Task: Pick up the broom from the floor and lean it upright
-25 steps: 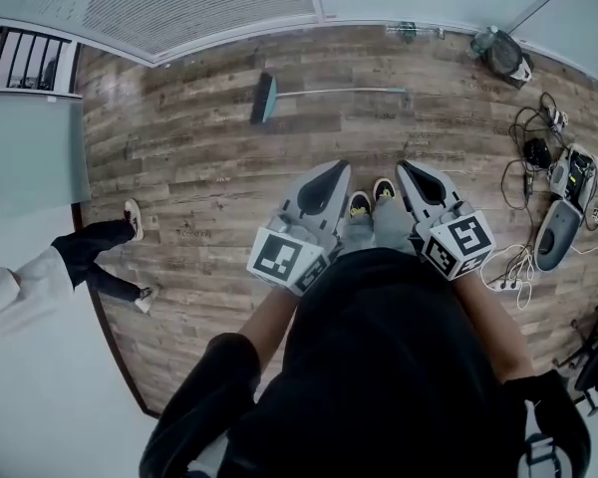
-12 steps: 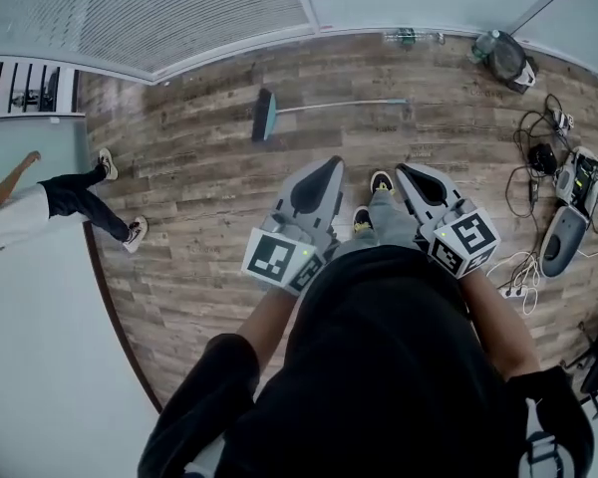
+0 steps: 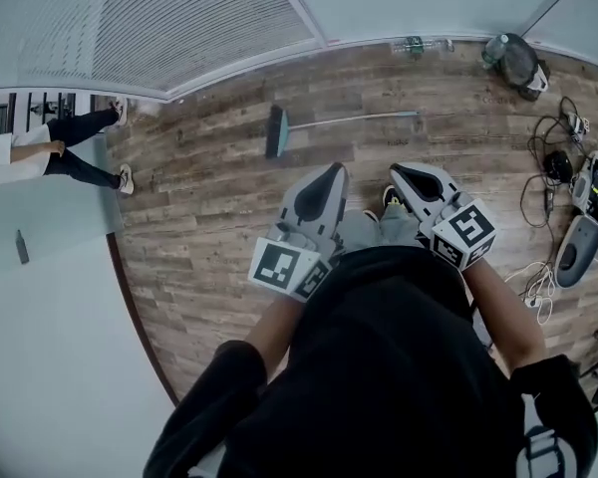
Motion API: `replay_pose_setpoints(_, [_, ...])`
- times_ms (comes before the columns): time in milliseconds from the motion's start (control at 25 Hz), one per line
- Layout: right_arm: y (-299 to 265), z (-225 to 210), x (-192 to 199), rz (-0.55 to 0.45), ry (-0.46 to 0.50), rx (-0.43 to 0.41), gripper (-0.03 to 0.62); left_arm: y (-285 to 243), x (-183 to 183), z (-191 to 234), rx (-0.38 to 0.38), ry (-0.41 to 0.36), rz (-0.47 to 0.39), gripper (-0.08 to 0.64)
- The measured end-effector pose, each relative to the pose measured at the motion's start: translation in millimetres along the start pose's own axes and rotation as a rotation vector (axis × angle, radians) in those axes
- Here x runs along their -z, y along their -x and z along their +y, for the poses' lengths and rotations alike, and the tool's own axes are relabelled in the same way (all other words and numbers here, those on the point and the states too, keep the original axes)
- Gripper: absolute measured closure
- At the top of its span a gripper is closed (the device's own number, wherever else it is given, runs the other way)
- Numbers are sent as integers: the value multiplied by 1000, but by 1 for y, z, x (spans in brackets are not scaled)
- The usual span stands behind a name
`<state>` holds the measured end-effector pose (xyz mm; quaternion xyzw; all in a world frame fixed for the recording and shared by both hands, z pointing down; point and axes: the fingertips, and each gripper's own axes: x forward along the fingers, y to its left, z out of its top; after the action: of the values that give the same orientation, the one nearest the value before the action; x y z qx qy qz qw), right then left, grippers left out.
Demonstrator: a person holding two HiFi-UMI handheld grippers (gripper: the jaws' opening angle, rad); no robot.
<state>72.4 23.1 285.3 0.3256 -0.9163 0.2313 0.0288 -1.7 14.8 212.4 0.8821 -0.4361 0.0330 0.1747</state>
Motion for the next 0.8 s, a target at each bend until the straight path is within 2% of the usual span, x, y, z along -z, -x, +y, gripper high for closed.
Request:
replay_pose_setpoints(240, [-18, -18, -5, 15, -43, 15, 577, -23, -8, 12, 17, 51, 4, 538])
replay_pose_setpoints(560, [-73, -38, -40, -14, -51, 16, 577, -45, -41, 61, 43, 45, -48, 538])
replay_pose_setpoints(800, [-108, -50, -57, 11, -40, 70, 577, -47, -50, 103, 82, 24, -56, 538])
